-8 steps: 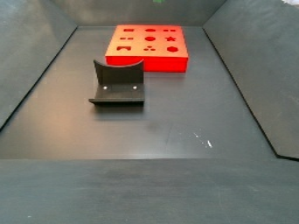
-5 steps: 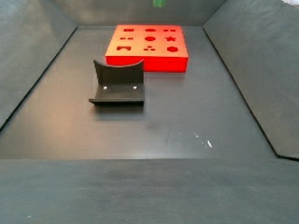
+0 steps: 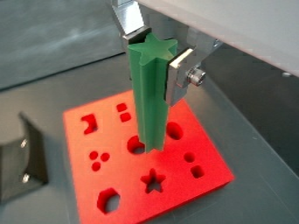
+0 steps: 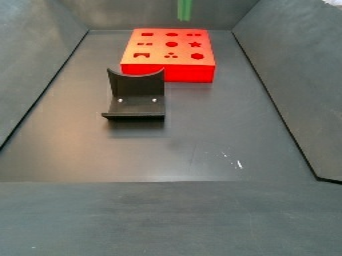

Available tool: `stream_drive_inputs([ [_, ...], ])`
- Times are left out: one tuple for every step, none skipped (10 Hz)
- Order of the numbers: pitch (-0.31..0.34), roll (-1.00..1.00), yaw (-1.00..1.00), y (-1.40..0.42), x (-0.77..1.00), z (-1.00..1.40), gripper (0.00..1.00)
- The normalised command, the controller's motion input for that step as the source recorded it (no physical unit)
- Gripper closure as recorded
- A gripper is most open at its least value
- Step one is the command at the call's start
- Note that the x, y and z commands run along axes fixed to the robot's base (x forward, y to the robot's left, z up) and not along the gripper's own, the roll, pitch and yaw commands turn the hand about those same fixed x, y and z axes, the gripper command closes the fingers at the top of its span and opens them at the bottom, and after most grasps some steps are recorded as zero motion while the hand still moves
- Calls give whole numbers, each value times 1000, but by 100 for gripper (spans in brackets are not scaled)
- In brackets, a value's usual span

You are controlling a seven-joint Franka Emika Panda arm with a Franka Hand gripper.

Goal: Insert the star object.

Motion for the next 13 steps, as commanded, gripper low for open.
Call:
stream_drive_inputs([
  [57, 154, 509, 403, -40, -431, 100],
  [26, 151, 454, 446, -137, -451, 100],
  [0, 66, 334, 266, -109, -334, 100],
  [0, 0, 114, 0, 0, -17, 100],
  [0, 0, 6, -37, 66, 0, 100],
  [0, 0, 0, 0, 0, -40, 100],
  [-17, -23, -191, -23, -123, -57, 100],
  [-91, -59, -497, -117, -169, -57, 100],
  [-127, -91, -597, -106, -163, -63, 100],
  [-146, -114, -660, -74, -200, -83, 100],
  [-230, -210, -711, -20, -129, -157, 100],
  [-327, -390, -646, 0, 0, -97, 100],
  [-304, -387, -594, 43, 0, -74, 100],
])
